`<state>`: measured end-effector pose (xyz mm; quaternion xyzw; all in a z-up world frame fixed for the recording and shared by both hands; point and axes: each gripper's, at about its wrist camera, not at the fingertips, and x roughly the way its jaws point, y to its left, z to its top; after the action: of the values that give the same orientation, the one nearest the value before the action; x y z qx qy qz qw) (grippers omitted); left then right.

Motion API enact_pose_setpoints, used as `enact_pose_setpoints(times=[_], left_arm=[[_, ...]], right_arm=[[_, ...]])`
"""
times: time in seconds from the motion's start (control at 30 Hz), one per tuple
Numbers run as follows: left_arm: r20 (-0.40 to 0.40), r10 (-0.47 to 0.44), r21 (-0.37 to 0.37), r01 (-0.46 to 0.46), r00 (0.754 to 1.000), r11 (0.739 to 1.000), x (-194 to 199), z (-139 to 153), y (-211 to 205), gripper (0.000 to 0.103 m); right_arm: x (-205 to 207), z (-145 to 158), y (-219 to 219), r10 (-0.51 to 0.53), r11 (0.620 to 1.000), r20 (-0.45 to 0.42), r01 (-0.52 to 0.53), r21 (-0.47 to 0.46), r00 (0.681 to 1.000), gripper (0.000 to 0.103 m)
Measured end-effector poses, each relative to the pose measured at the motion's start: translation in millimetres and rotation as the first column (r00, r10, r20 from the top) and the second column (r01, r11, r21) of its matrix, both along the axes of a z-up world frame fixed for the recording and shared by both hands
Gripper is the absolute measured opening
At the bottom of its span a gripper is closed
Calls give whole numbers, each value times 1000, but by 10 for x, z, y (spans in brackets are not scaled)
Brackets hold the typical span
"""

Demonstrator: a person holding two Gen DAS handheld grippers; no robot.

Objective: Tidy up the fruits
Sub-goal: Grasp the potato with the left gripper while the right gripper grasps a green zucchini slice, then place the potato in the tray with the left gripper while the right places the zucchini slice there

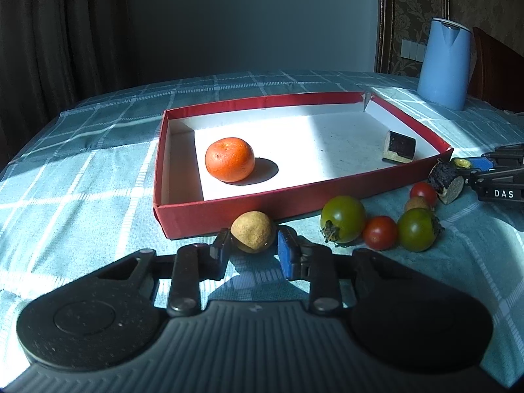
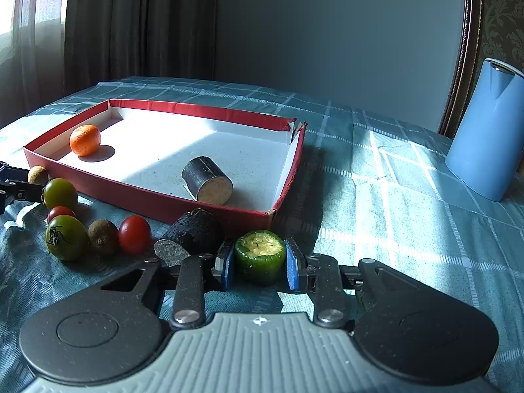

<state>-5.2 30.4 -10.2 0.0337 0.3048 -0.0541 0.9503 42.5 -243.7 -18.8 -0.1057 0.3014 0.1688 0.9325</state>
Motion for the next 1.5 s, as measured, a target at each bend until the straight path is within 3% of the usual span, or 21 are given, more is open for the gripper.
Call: enact_pose_setpoints(times=[0.4, 0.6, 0.87, 1.1, 1.5], left_arm=[[39, -26, 27, 25, 999, 999, -91, 8, -71, 26], [55, 7, 27, -9, 998, 1000, -107, 44, -52, 26], [87, -18, 38, 15, 996, 999, -94, 199, -192, 26], [97, -11, 33, 8, 995, 999, 163, 354, -329, 26], [41, 36, 4, -37, 999, 999, 585, 260, -379, 26]], right_arm=[[-16, 17, -33, -26, 999, 9, 26, 22, 1000, 30], [-53, 51, -97, -72, 997, 43, 70, 45, 996, 30], [-116, 99, -143, -133, 990, 101, 128, 56, 986, 30], [-87, 140, -48, -123, 991, 97, 118, 57, 988, 30], [259, 353, 381, -72, 997, 138, 68, 32, 988, 30]])
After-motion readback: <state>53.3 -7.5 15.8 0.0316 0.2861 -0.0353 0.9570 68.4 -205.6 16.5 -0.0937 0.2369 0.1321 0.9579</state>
